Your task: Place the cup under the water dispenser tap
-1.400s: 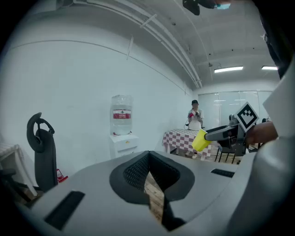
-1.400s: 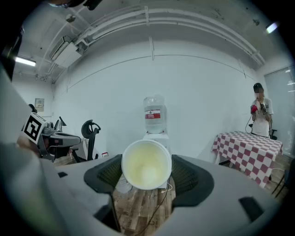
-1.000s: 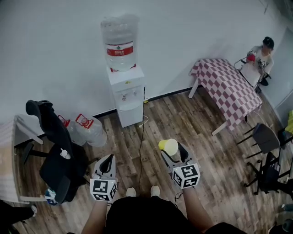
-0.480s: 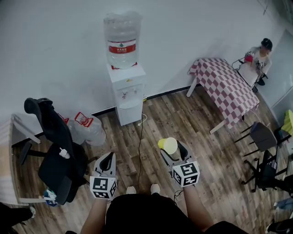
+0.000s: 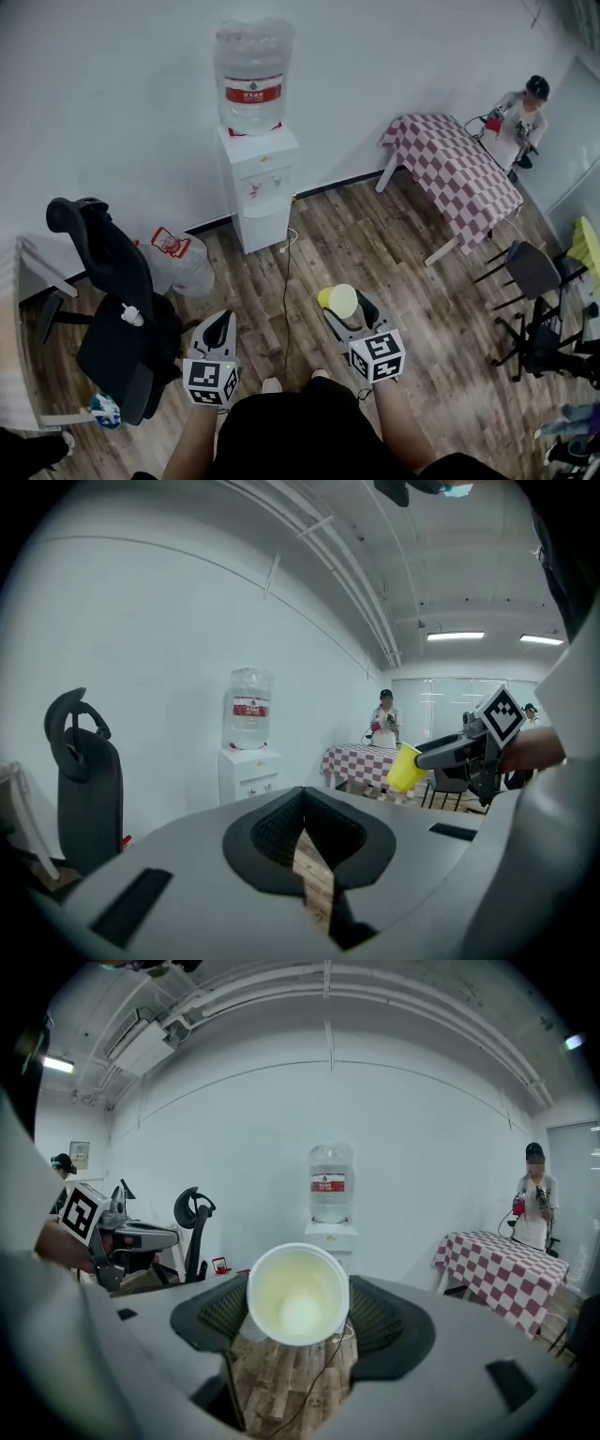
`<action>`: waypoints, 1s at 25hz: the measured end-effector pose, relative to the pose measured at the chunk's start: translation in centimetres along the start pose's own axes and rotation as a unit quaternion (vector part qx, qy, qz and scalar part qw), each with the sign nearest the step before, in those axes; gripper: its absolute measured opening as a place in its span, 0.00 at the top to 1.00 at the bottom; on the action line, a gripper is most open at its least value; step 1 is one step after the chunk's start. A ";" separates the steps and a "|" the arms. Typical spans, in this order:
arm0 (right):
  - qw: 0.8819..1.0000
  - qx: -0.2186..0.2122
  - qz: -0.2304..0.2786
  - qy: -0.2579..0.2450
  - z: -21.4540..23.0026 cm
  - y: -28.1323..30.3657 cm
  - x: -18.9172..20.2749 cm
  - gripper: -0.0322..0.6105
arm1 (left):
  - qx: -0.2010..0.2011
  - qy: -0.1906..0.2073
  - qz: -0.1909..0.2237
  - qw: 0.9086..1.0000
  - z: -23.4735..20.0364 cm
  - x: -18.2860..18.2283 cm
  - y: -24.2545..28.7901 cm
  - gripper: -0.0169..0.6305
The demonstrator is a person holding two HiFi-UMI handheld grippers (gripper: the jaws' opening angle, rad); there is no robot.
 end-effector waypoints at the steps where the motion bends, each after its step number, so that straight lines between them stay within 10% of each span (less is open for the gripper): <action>1: 1.000 0.001 -0.001 0.002 -0.3 0.1 0.0 0.41 | 0.001 -0.001 0.000 1.000 -0.3 0.1 -0.2 0.95; 25: 0.999 -0.029 -0.009 0.027 4.7 7.4 0.3 0.41 | 0.001 -0.001 -0.033 0.999 -1.0 1.0 8.0 0.95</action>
Point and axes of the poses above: the fingertips, and each gripper's own axes: y forward along the fingers, z to its right, x out of its underside, the point moved 4 cm from there along -y, backward along the fingers, and after that the axes turned 7 degrees about z, right-handed, at the moved point
